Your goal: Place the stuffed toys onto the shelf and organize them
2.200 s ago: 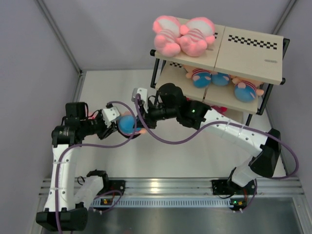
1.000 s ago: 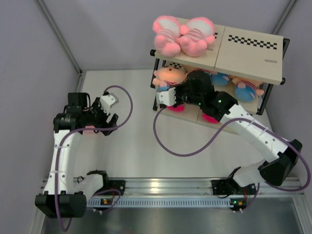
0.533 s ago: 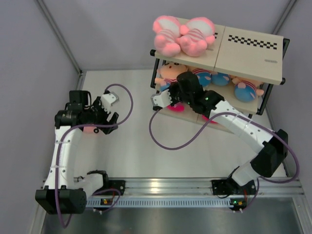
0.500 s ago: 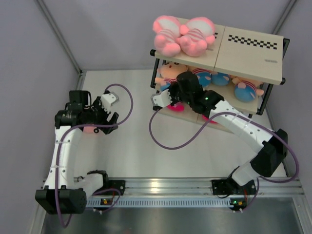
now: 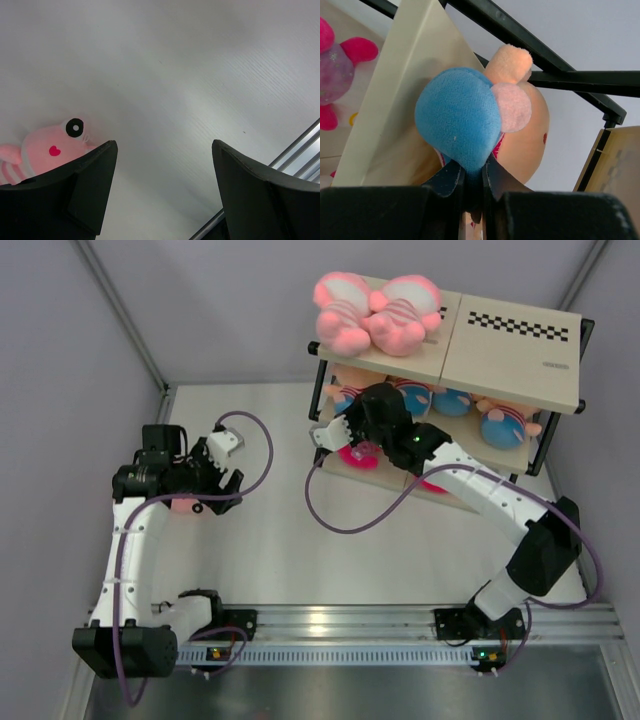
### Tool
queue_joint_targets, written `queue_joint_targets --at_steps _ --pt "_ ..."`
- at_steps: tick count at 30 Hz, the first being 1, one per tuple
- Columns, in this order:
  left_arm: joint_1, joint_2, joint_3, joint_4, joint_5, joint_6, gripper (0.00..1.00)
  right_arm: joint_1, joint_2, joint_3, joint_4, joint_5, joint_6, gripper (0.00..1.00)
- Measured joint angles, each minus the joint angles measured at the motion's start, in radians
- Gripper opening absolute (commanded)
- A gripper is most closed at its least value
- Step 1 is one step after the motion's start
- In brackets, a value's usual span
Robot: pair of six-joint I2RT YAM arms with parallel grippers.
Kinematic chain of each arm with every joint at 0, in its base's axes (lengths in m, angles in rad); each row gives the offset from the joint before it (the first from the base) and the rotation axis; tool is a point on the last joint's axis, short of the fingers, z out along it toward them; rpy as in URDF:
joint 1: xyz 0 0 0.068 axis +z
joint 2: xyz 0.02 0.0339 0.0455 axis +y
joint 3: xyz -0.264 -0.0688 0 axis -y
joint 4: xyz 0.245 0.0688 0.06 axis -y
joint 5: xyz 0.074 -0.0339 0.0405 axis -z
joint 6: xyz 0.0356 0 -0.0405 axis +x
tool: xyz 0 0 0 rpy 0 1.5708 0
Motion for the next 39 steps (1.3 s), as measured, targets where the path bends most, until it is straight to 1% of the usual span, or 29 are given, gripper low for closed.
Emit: queue_joint_targets --at_steps 6,9,11,12,13,14,15,19,21,24,25,26,27,29,30,31,35,39 --pt "0.000 0.000 0.000 0.000 0.000 0.000 0.82 -0.019 0.005 -0.026 0.089 0.024 -0.019 0.08" --pt "0.000 0.000 0.000 0.000 0.000 0.000 0.82 -0.021 0.011 -0.032 0.121 0.036 -0.030 0.13" --pt "0.000 0.000 0.000 0.000 0.000 0.000 0.82 -0.021 0.014 -0.036 0.137 0.042 -0.033 0.17" --pt "0.000 0.000 0.000 0.000 0.000 0.000 0.82 -0.021 0.014 -0.037 0.138 0.045 -0.034 0.22" --pt "0.000 0.000 0.000 0.000 0.000 0.000 0.82 -0.021 0.014 -0.039 0.140 0.047 -0.035 0.30" --pt "0.000 0.000 0.000 0.000 0.000 0.000 0.82 -0.021 0.014 -0.043 0.146 0.050 -0.034 0.35" --pt "0.000 0.000 0.000 0.000 0.000 0.000 0.82 -0.021 0.014 -0.045 0.147 0.052 -0.035 0.43" --pt "0.000 0.000 0.000 0.000 0.000 0.000 0.82 -0.021 0.014 -0.050 0.151 0.063 -0.027 0.62" --pt "0.000 0.000 0.000 0.000 0.000 0.000 0.82 -0.021 0.014 -0.058 0.156 0.069 -0.019 0.66" --pt "0.000 0.000 0.000 0.000 -0.001 0.000 0.82 -0.021 0.013 -0.084 0.165 0.073 -0.010 0.69" --pt "0.000 0.000 0.000 0.000 -0.001 0.001 0.82 -0.021 0.011 -0.095 0.166 0.073 -0.006 0.74" --pt "0.000 0.000 0.000 0.000 -0.001 0.000 0.82 -0.021 0.008 -0.105 0.166 0.074 -0.001 0.75" --pt "0.000 0.000 0.000 0.000 -0.002 0.000 0.82 -0.021 0.003 -0.116 0.165 0.074 0.005 0.82" --pt "0.000 0.000 0.000 0.000 -0.005 0.000 0.82 -0.020 -0.010 -0.129 0.176 0.077 0.009 0.85" --pt "0.000 0.000 0.000 0.000 -0.010 -0.002 0.83 -0.019 -0.020 -0.133 0.175 0.076 0.013 0.98" --pt "0.000 0.000 0.000 0.000 -0.016 -0.005 0.83 -0.018 -0.032 -0.139 0.175 0.076 0.021 0.99" --pt "0.000 0.003 0.000 0.000 -0.068 -0.032 0.83 -0.004 -0.076 -0.157 0.174 0.077 0.035 1.00" --pt "0.002 0.030 -0.017 0.032 -0.181 -0.078 0.84 0.012 -0.101 -0.164 0.174 0.080 0.043 0.99"
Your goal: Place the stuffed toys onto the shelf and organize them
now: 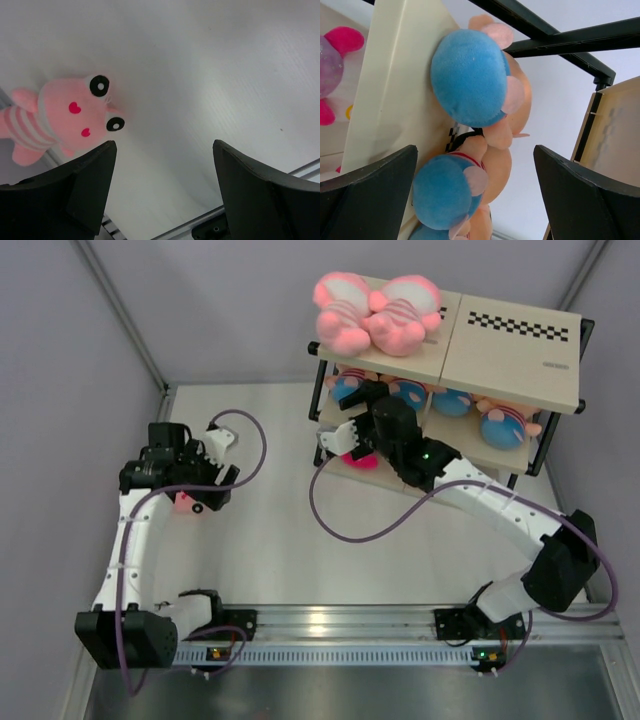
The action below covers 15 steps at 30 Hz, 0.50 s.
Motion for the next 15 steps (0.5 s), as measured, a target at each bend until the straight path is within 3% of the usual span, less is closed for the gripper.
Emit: queue_joint_targets --at_steps 4,9,15 --pt "0.029 0.063 -0.048 0.059 -0.143 -0.045 0.85 0.026 -0.025 -0.016 -0.005 0.003 0.015 0.99" --pt "0.146 0.177 -0.085 0.150 -0.242 -0.061 0.85 0.077 -0.063 -0.026 -0.022 0.015 0.026 0.99" --pt "0.221 0.389 -0.095 0.304 -0.375 -0.080 0.86 0.128 -0.109 -0.045 -0.031 0.027 0.054 1.00"
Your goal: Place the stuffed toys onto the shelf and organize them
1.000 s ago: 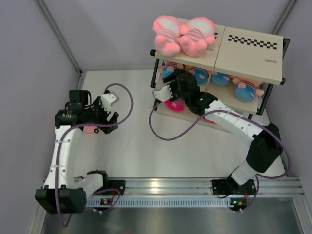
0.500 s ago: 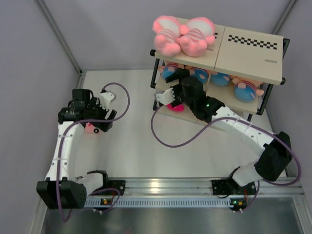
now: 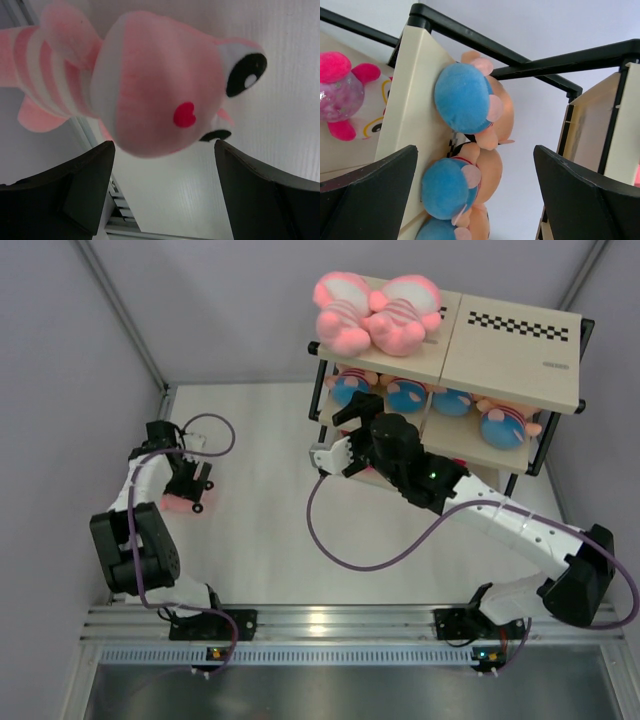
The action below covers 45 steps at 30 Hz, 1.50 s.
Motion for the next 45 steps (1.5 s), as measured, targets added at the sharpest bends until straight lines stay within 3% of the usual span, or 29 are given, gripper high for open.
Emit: queue_joint_targets --at_steps 3,6,7,8,15,21,25,29,34,39,45 --pt "0.000 0.106 0.002 0.054 -0.021 -0.016 0.80 0.021 -0.019 -0.008 -0.002 0.010 0.017 0.99" --pt "0.000 0.164 0.002 0.073 -0.017 -0.034 0.41 0.043 -0.039 -0.024 -0.003 0.020 0.029 0.99" --pt "0.001 0.171 0.003 0.082 -0.007 -0.035 0.11 0.051 -0.046 -0.028 -0.005 0.022 0.035 0.99" --pt "0.002 0.171 0.004 0.086 -0.001 -0.034 0.00 0.057 -0.053 -0.032 -0.008 0.022 0.045 0.99" --pt "0.002 0.106 -0.006 0.087 0.220 0.025 0.00 0.082 -0.149 -0.029 -0.071 -0.042 0.211 0.99" --pt "-0.053 -0.136 0.008 -0.192 0.589 0.267 0.00 0.084 -0.201 0.124 -0.215 -0.179 0.428 0.99" --pt "-0.257 -0.312 0.033 -0.393 0.775 0.440 0.00 0.074 -0.237 0.184 -0.327 -0.353 0.515 1.00" --pt "-0.526 -0.404 0.094 -0.525 0.920 0.497 0.00 0.035 -0.280 0.186 -0.450 -0.531 0.586 0.99" --pt "-0.716 -0.468 0.203 -0.570 1.052 0.491 0.00 -0.089 -0.335 0.142 -0.527 -0.760 0.644 0.99" --pt "-0.739 -0.509 0.263 -0.590 1.123 0.492 0.00 -0.105 -0.342 0.079 -0.542 -0.944 0.679 0.99" --pt "-0.741 -0.526 0.280 -0.602 1.141 0.492 0.00 -0.107 -0.220 0.084 -0.468 -1.085 0.742 0.99"
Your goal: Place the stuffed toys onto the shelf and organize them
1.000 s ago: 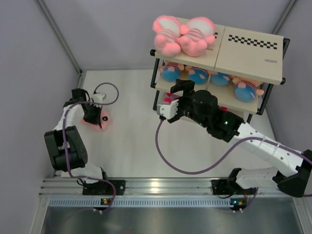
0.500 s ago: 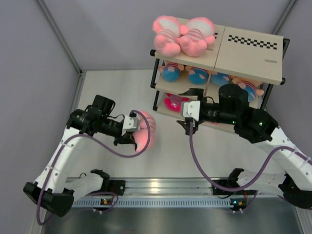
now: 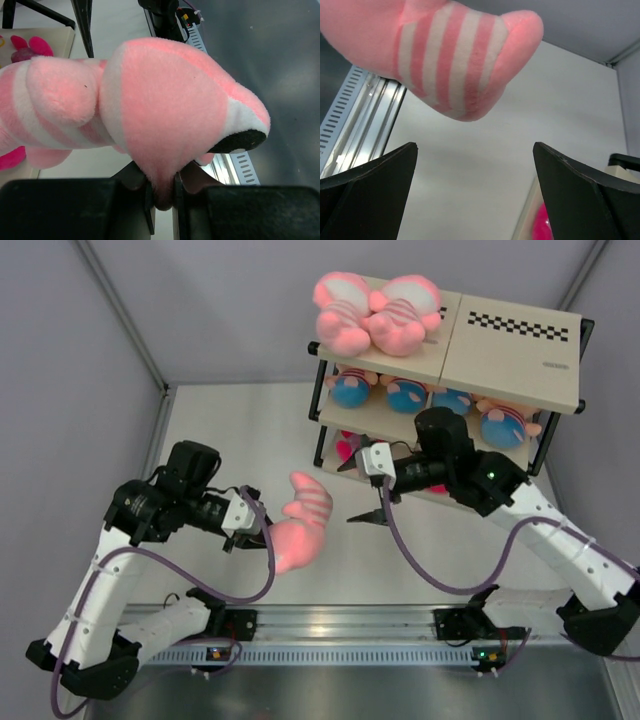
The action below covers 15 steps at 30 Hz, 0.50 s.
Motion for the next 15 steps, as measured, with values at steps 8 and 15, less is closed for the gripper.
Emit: queue_joint_targets --at_steps 8,15 --pt "-0.001 -0.006 0.008 -0.006 0.000 0.006 0.00 -0.001 0.222 0.060 0.075 -0.121 0.077 0.99" --pt "-0.011 0.000 0.008 -0.006 -0.003 0.032 0.00 0.001 0.242 0.135 0.040 -0.187 0.059 0.99"
